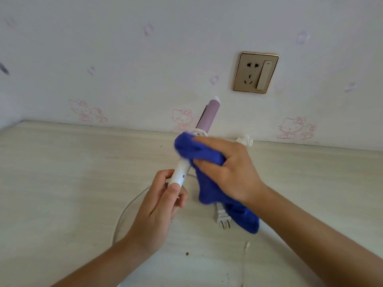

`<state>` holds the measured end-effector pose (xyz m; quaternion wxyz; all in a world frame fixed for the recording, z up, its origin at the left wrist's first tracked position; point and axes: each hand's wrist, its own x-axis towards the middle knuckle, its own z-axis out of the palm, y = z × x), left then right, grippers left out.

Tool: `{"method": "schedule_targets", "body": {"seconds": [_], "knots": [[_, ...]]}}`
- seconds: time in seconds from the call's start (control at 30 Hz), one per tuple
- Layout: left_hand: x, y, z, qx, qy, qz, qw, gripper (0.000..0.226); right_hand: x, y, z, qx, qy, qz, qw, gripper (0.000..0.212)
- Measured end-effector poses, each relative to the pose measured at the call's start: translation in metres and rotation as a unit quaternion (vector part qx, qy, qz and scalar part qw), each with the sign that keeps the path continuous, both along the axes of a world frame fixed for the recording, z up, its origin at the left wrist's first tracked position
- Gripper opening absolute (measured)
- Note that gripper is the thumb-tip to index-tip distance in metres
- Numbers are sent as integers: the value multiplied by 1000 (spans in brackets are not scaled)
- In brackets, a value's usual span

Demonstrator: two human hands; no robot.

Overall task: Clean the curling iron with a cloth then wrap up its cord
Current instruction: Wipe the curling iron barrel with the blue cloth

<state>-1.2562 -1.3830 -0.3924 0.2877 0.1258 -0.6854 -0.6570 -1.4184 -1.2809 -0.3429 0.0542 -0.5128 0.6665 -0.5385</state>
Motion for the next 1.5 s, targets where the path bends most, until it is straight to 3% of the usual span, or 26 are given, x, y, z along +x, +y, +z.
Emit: {"method": "schedule_targets", "body": {"seconds": [0.1,0.2,0.3,0.4,0.57,0.77,0.97,1.07,1.17,1.23,1.4,1.5], "knots": [[0,-4,2,42,5,-3,999,16,22,-2,-13,46,27,124,991,39],[-1,-4,3,75,-15,1,997,15,13,-7,-7,-1,48,37,998,41],[-1,-2,1,50,-25,-7,998,19,-10,-2,5,-41,0,-36,999,41],[-3,-5,0,49,-39,-6,998,23,-12,2,2,-23,-6,-16,1000,41],[-8,-14,4,178,-86,11,980,27,24,-5,-18,36,64,80,994,41],[-8,-11,2,125,-37,-32,991,35,-11,-1,7,-51,-9,-65,997,41],[-10,-18,8,92,-109,-12,990,30,21,-2,-7,26,72,95,992,40],[-8,-18,8,87,-88,-18,992,27,13,-6,-3,9,81,13,997,42],[-6,-13,4,64,-56,-23,996,38,-10,-2,11,-40,10,-69,997,41],[-6,-12,4,52,-51,-30,997,40,-14,2,14,-33,-8,-58,998,43],[-4,-15,9,51,-73,-8,996,23,24,-2,3,89,75,112,987,44],[-2,-15,8,43,-51,-19,998,22,16,-4,10,59,65,37,996,45]]}}
